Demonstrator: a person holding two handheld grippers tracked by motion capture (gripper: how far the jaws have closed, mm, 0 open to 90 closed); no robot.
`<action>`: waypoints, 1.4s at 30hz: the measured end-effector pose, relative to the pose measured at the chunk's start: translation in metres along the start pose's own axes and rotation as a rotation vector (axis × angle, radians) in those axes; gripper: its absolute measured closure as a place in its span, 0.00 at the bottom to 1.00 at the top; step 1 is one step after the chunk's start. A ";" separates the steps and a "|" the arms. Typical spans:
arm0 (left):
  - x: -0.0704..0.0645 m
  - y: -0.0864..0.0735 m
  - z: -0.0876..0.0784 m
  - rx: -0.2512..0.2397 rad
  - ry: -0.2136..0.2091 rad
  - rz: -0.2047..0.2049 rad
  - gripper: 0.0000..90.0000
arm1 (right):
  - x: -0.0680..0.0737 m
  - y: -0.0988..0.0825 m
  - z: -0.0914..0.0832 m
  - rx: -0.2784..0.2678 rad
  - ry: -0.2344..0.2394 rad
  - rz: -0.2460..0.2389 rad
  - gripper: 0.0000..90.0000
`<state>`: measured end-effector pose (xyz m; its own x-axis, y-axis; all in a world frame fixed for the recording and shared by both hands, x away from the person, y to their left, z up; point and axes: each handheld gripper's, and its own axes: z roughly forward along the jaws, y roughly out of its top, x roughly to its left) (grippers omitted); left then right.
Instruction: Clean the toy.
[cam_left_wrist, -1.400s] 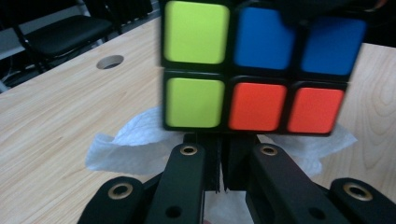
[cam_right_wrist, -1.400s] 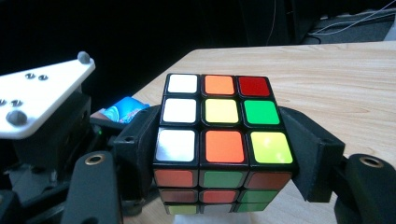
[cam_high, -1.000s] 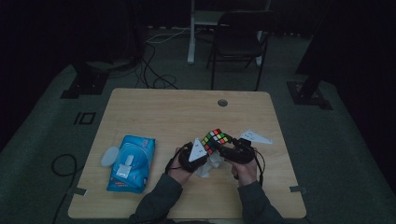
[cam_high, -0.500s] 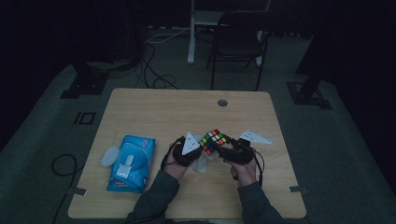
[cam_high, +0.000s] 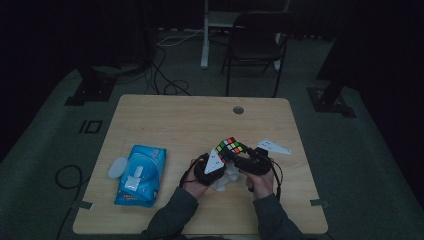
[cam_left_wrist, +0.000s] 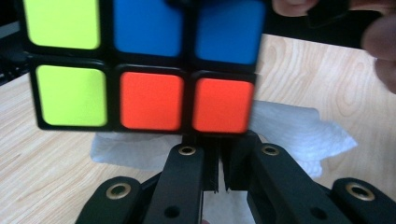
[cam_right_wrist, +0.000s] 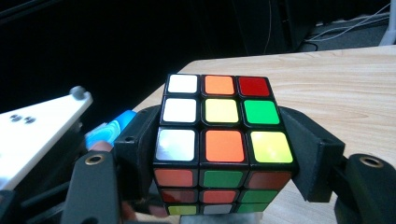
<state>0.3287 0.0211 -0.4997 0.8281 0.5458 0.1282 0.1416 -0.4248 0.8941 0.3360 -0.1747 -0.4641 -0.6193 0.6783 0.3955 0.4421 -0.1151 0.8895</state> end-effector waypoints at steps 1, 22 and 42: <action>-0.001 0.000 -0.001 0.004 0.003 0.009 0.97 | -0.001 0.000 0.000 -0.001 -0.005 0.001 0.38; 0.030 0.000 -0.016 -0.022 0.115 -0.064 0.97 | 0.001 0.001 -0.004 0.018 0.029 -0.010 0.38; 0.024 -0.003 -0.025 -0.011 0.106 -0.046 0.97 | -0.014 -0.002 -0.008 0.021 -0.121 -0.066 0.38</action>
<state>0.3344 0.0529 -0.4885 0.7588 0.6380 0.1309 0.1720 -0.3901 0.9046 0.3390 -0.1897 -0.4700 -0.5654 0.7665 0.3048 0.4173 -0.0529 0.9072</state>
